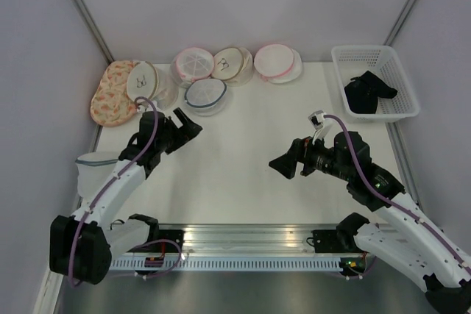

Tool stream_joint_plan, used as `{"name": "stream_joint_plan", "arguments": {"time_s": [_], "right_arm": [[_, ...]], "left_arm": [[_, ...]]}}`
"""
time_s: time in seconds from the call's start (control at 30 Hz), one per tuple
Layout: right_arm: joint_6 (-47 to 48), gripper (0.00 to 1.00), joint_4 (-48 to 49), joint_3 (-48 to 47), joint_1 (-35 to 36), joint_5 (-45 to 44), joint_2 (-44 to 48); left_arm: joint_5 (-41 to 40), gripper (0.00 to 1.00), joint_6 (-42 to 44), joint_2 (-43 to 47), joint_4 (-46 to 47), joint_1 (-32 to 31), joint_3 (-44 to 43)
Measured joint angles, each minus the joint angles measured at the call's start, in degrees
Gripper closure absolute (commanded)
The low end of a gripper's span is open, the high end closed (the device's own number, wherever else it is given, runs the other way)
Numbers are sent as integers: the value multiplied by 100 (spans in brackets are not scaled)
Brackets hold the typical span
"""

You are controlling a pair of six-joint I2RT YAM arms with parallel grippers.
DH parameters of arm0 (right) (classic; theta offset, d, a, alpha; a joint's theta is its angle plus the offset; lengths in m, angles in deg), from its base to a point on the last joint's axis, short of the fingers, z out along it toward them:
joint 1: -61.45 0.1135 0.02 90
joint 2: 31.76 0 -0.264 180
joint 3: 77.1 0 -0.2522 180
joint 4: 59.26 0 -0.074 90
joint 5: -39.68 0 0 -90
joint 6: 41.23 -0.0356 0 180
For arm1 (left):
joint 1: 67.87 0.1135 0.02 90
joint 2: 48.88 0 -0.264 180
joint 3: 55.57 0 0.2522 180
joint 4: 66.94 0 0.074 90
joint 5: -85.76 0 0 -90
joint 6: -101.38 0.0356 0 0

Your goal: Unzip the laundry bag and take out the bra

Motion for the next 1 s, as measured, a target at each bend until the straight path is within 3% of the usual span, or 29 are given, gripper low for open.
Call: {"name": "stream_joint_plan", "arguments": {"time_s": [0.23, 0.6, 0.7, 0.73, 0.8, 0.83, 0.9, 1.0], "right_arm": [[0, 2, 0, 13, 15, 70, -94], [-22, 2, 9, 50, 26, 87, -109], [-24, 2, -24, 50, 26, 85, -98], [-24, 2, -37, 50, 26, 87, -90], [-26, 2, -50, 50, 39, 85, -68], [-28, 2, -50, 50, 42, 85, -57], [-39, 2, -48, 50, 52, 85, -48], [-46, 2, -44, 50, 55, 85, -57]], "left_arm": [[485, 0, -299, -1091, 1615, 911, -39], [1180, 6, -610, -3654, 2865, 1193, -1314], [1209, 21, -706, -4186, 2968, 1211, -1644], [1215, 37, -754, -4378, 2981, 1222, -1775], [1266, 54, -881, -4715, 3018, 1224, -1991], [1309, 76, -905, -4806, 3032, 1228, -2026], [1360, 97, -1043, -4944, 3075, 1226, -2037], [1467, 98, -1088, -4959, 3152, 1185, -2013]]}}
